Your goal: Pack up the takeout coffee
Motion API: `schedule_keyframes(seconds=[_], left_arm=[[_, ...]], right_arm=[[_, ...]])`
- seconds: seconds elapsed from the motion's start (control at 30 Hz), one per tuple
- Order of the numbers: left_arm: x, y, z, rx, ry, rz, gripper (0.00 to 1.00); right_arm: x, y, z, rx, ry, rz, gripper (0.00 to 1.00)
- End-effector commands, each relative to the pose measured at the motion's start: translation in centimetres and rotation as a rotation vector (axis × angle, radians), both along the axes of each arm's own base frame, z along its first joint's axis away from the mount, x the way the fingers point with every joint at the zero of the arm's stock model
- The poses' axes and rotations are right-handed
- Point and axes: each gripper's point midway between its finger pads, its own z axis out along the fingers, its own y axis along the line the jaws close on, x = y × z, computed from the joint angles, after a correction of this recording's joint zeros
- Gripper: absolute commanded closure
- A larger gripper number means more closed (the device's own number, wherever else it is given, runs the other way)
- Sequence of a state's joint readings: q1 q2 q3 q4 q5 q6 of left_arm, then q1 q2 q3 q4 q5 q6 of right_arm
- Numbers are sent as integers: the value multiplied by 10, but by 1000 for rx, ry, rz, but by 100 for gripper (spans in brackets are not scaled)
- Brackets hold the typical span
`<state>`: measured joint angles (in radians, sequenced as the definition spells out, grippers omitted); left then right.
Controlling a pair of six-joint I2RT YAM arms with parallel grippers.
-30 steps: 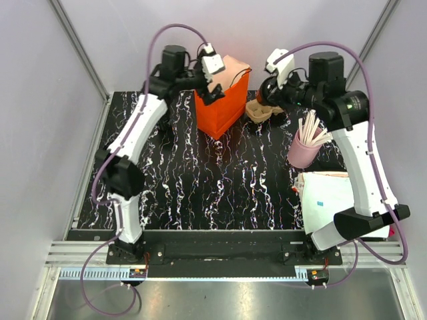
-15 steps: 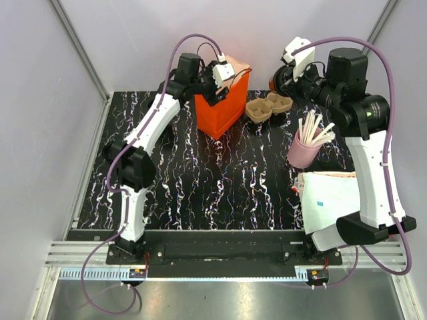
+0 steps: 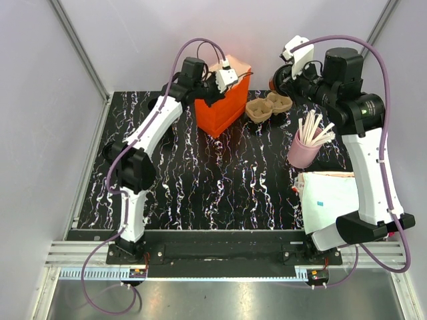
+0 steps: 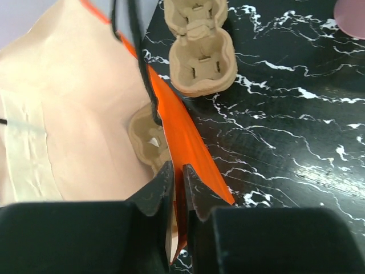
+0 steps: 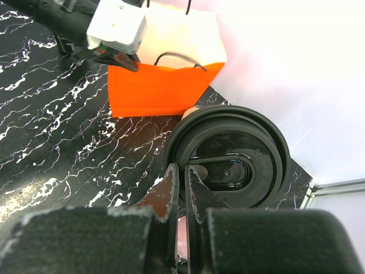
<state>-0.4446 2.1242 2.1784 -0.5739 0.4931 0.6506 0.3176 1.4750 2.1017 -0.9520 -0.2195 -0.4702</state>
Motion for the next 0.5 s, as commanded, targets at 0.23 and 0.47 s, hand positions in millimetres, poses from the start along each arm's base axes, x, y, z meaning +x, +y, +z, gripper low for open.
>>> schedule_keyframes(seconds=[0.23,0.47], left_arm=[[-64,15,65,-59,23,46,99],[-122,20,66,-75,100,39,100]], right_arm=[[25,-1,21,53,-81,-66,100],[36,13,35,134,-83,-43,100]])
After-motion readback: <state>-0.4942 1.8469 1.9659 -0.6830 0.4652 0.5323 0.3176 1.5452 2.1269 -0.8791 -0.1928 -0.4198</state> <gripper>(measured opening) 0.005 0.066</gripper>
